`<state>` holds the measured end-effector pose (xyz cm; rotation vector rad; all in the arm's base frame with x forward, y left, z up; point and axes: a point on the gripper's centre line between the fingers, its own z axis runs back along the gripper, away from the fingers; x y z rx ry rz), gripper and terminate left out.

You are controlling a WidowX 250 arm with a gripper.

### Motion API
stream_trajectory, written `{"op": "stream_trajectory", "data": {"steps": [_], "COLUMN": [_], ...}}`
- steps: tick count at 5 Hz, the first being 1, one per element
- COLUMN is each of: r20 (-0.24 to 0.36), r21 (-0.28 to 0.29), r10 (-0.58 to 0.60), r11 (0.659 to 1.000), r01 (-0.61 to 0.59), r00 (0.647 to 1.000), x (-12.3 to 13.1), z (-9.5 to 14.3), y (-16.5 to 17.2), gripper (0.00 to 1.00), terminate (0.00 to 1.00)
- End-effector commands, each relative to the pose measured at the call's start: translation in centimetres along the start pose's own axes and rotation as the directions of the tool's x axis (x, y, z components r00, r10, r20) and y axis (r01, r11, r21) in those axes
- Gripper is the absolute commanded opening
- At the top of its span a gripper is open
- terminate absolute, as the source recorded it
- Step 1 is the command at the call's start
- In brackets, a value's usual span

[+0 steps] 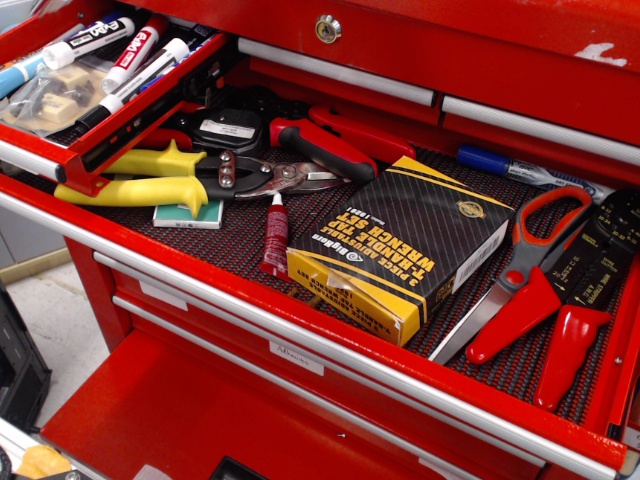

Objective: Pick up box cutter and put into drawer

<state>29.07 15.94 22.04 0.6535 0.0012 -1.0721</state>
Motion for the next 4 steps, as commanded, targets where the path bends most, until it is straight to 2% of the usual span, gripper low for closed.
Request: {"op": "stream_trajectory", "data": {"steps": [1, 2, 3, 4], "r20": [0.013, 0.013, 0.013, 0.013], "r21": [0.100, 0.100, 0.100, 0.100], "r10": [-0.032, -0.032, -0.032, -0.032], "r11": [0.995, 0.995, 0.995, 0.995], "r01": [0.030, 0.030, 0.030, 0.030], "r00": [0.999, 0.999, 0.999, 0.999], "x": [-1.81, -1.81, -1.81, -1.81], "z": [-0.46, -0.46, -0.46, -0.46], "y": [-1.38, -1.38, -1.38, -1.38], "gripper": [0.00, 1.00, 1.00, 1.00], "terminate": [0.00, 0.00, 0.00, 1.00]}}
